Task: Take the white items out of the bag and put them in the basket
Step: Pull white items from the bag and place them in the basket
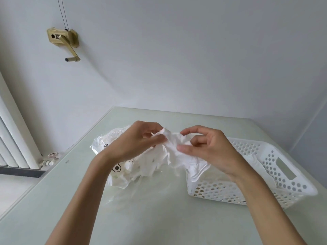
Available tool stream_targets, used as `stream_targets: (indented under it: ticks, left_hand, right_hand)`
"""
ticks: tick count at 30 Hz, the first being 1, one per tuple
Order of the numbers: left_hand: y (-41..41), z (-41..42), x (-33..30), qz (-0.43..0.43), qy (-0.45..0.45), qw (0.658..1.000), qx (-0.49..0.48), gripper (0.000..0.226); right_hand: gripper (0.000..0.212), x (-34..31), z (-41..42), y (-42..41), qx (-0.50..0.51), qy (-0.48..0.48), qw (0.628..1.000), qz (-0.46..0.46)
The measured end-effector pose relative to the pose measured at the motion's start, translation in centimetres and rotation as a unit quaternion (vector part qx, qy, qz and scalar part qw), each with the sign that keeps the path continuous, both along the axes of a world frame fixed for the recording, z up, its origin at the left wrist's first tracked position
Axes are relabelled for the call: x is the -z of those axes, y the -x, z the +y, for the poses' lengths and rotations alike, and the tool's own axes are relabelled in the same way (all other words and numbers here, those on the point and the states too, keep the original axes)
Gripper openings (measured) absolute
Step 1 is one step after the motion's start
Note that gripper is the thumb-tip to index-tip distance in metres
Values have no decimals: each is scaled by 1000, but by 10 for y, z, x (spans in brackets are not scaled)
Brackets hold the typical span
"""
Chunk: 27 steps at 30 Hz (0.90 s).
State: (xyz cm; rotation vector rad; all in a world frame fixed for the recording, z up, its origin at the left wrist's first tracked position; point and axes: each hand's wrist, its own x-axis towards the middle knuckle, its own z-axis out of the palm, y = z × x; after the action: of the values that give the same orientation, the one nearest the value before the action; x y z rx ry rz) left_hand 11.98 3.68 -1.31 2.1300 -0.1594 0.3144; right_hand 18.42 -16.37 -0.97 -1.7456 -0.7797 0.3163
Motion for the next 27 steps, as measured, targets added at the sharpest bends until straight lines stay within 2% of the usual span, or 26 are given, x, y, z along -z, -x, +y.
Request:
stream_targets:
  ticks: [2,3,6,9,13,16,17,18,20,21,22,24,27]
  left_hand:
    - [0,2,-1,-16,22,999,-36,13]
    - [0,2,-2,-15,29,998,-52,16]
    - [-1,5,1,23,22,998,-44,26]
    - [-1,-5,2,64,17,998,0,23]
    - [-5,-21,1,47,18,998,24,18]
    - [-9,-26,3,31,6,999,20,17]
    - [-11,-27,3,23,-2,1000,17,25]
    - [-14,-29,3,12,0,1000,22,44]
    - [-18,-37,-4,6,49,997,66,82]
    - [-20,-42,-9,13,81,991,104,88]
    - [-24,-47,-12,26,103,985,134,84]
    - [-28,-60,-20,53,110,980,160,56]
    - [-29,-77,-26,43,122,981,144,18]
  right_hand:
    - [30,-2,-9,-6,-13,55,998,-2]
    - [29,-3,-13,-10,13,61,998,-10]
    - [26,-6,-26,-22,100,-15,995,4]
    - [18,-8,-29,-26,156,-102,982,28]
    - [25,-5,-19,-24,204,-170,964,31]
    - [27,-7,-16,-20,210,-185,960,10]
    - [26,-7,-16,-19,190,-185,964,0]
    - [26,-9,-18,-17,168,-180,969,-14]
    - [29,-14,-24,-12,130,-156,978,-45]
    - [29,-18,-28,-9,119,-144,980,-62]
    - [27,-23,-32,-7,111,-136,981,-77]
    - [16,-35,-42,-4,113,-139,980,-90]
    - [8,-49,-64,-3,137,-124,978,-100]
